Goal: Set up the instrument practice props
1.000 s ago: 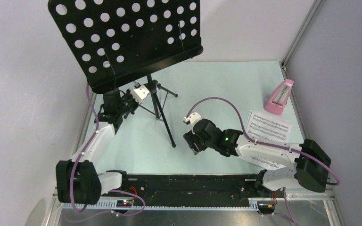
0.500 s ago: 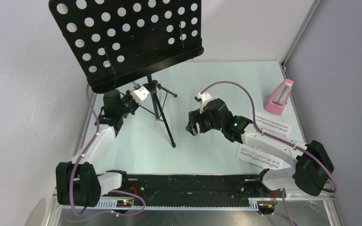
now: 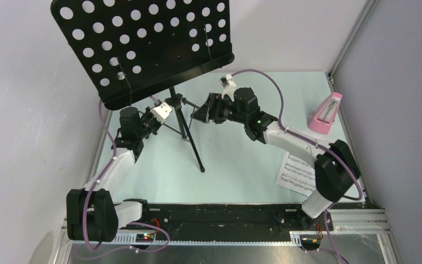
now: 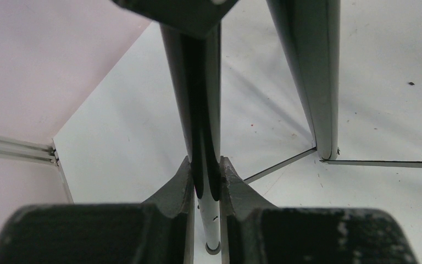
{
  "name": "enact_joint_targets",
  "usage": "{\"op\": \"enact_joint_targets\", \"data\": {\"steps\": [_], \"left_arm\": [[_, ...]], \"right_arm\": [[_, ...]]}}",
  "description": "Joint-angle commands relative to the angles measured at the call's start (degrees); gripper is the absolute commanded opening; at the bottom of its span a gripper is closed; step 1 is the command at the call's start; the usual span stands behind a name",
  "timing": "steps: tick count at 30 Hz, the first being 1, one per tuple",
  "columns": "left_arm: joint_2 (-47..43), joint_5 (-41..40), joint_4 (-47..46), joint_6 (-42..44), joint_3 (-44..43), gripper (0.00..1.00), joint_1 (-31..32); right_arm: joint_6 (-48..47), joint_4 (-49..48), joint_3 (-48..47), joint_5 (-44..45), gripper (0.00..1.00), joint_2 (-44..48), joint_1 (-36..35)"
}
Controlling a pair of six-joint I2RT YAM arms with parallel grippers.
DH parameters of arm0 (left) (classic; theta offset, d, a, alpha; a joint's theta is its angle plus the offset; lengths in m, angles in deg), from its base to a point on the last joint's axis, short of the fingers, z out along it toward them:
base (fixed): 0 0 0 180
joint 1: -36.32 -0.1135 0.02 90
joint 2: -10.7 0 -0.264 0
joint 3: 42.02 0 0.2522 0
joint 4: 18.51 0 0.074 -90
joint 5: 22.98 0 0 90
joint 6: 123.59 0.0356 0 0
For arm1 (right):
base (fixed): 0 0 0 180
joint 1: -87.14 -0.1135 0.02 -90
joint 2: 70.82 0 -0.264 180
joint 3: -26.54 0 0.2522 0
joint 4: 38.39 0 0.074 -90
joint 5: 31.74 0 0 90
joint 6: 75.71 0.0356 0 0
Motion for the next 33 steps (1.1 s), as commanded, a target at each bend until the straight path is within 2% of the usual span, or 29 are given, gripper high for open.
{"op": "enact_joint_targets", "data": {"steps": [1, 5, 14, 20, 25, 26, 30, 33], "left_arm": [[-1.1, 1.6, -2.4, 4.5, 1.1, 0.00, 0.1], [-1.3, 1.4, -2.4, 4.6, 1.4, 0.00, 0.1], [-2.0, -0.6, -2.4, 5.8, 2.3, 0.00, 0.4], [-1.5, -0.7, -2.4, 5.6, 2.0, 0.00, 0.3], [-1.3, -0.7, -2.4, 5.8, 2.0, 0.00, 0.3], [-1.2, -0.7, -2.4, 5.8, 2.1, 0.00, 0.3], [-1.0, -0.8, -2.4, 5.9, 2.0, 0.00, 0.3], [-1.0, -0.9, -2.4, 6.0, 2.0, 0.00, 0.3]], "right_arm": [[8.0, -6.5, -7.6, -2.9, 0.76, -5.0, 1.7], [8.0, -4.3, -15.0, -3.6, 0.73, -9.3, 1.9], [8.4, -4.4, -18.6, -7.6, 0.62, -12.9, 1.6], [6.0, 0.2, -20.3, -7.6, 0.46, -13.6, 1.5], [6.1, 1.2, -21.7, -8.8, 0.40, -14.3, 1.4], [6.6, 1.4, -22.4, -9.0, 0.37, -14.5, 1.4], [10.6, 3.4, -24.8, -10.6, 0.21, -15.7, 1.7], [17.0, 4.6, -25.7, -13.1, 0.14, -16.4, 2.0]]}}
